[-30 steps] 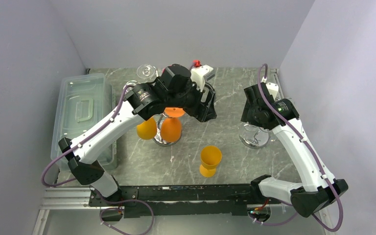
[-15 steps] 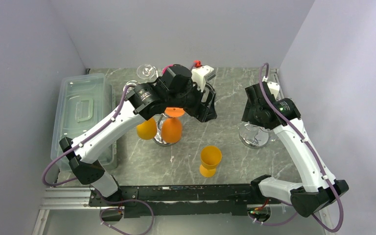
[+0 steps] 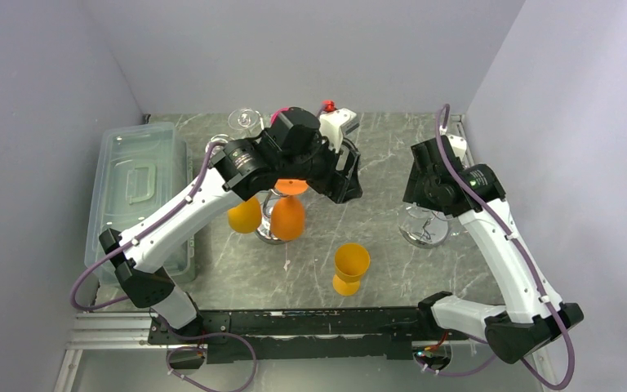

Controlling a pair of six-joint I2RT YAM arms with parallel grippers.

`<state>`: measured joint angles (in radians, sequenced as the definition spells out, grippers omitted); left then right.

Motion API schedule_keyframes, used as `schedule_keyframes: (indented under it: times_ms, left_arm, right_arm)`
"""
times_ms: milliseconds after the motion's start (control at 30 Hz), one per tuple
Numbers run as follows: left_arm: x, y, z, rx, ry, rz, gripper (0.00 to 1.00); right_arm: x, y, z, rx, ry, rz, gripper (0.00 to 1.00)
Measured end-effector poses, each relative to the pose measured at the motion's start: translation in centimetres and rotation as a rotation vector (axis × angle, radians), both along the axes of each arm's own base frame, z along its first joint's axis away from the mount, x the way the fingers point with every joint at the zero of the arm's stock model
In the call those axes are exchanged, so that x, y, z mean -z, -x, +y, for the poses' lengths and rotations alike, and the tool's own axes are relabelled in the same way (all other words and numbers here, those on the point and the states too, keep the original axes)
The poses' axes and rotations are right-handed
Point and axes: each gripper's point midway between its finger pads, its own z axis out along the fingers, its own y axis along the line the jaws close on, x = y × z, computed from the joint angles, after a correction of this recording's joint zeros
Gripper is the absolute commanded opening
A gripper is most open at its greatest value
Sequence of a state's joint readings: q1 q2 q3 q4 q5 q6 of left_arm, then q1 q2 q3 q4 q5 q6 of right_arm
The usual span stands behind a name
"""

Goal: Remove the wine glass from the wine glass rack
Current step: Pick up the wine glass from the wine rack.

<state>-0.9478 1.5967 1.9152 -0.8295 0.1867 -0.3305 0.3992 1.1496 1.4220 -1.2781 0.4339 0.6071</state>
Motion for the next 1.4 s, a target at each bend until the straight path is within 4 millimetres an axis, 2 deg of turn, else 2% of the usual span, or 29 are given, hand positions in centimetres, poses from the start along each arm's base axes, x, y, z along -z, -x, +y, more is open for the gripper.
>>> schedule_keyframes:
  times_ms: [233,500,733,1067,1400]
  left_arm:
    - [1.1,-0.5,-0.2,-0.025,-0.002,0.023,0.82]
    - [2.0,-1.4,-0.6,-0.074,0.038,0.056,0.8]
    - [3.8,-1.6,-1.4,-0.092,0.093,0.082,0.79]
    - [2.2,1.1,-4.3,-0.009,0.159,-0.032,0.81]
    - [1.6,1.1,-4.7,0.012,0.165,-0.104,0.82]
  right_arm:
    - [-1.1,0.1,0.4,-0.019,-0.033,-0.029,0.34]
    - [-1.2,0.5,0.7,-0.04,-0.047,-0.023,0.33]
    - [-1.2,0.8,0.9,-0.06,-0.06,-0.018,0.32]
    - [-1.3,1.3,1.5,-0.086,-0.092,-0.01,0.31]
    - [-1.4,1.5,1.7,-0.096,-0.106,-0.012,0.3]
